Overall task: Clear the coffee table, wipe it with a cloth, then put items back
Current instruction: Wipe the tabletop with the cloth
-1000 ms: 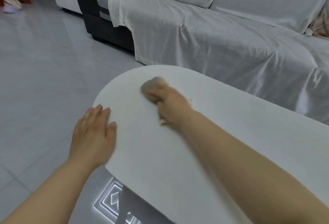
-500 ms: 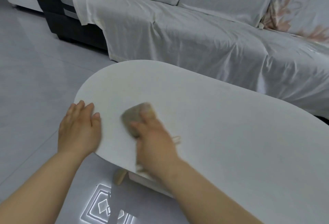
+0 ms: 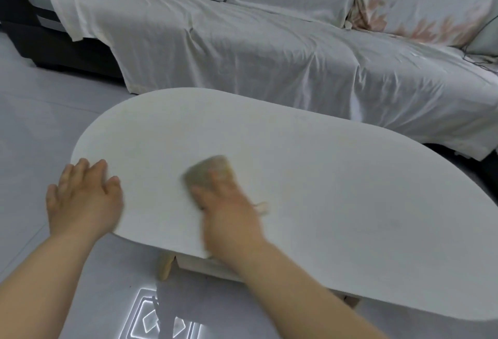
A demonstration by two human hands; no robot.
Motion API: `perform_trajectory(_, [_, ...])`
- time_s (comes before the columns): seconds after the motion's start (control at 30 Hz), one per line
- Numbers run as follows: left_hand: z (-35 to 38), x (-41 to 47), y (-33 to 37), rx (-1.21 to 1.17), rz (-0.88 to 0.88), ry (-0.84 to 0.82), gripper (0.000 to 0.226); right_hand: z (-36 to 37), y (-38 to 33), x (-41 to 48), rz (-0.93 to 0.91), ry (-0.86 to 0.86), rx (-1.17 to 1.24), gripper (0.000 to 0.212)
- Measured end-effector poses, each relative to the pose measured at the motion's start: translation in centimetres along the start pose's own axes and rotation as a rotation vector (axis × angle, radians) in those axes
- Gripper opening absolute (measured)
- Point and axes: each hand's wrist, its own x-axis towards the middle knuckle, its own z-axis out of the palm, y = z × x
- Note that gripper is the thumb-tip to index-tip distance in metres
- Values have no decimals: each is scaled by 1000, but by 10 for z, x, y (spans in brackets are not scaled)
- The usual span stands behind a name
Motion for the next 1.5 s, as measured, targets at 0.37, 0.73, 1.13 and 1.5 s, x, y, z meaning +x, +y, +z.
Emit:
perform_trajectory(0.37, [8,-47,49,-70,350,100,48,-115,181,-28,455,168,-50,49])
perform_trajectory(0.73, [87,-144,169,-46,666,-103,50,-83,164,22,62,3,-17,49])
perform_trajectory(1.13, [88,-159,188,13,677,-210,49,-188,313,-88,694,244,-173,48])
perform_trajectory(1.5, [99,-173,202,28,722,-182,51,-126,212,-45,157,17,-65,49])
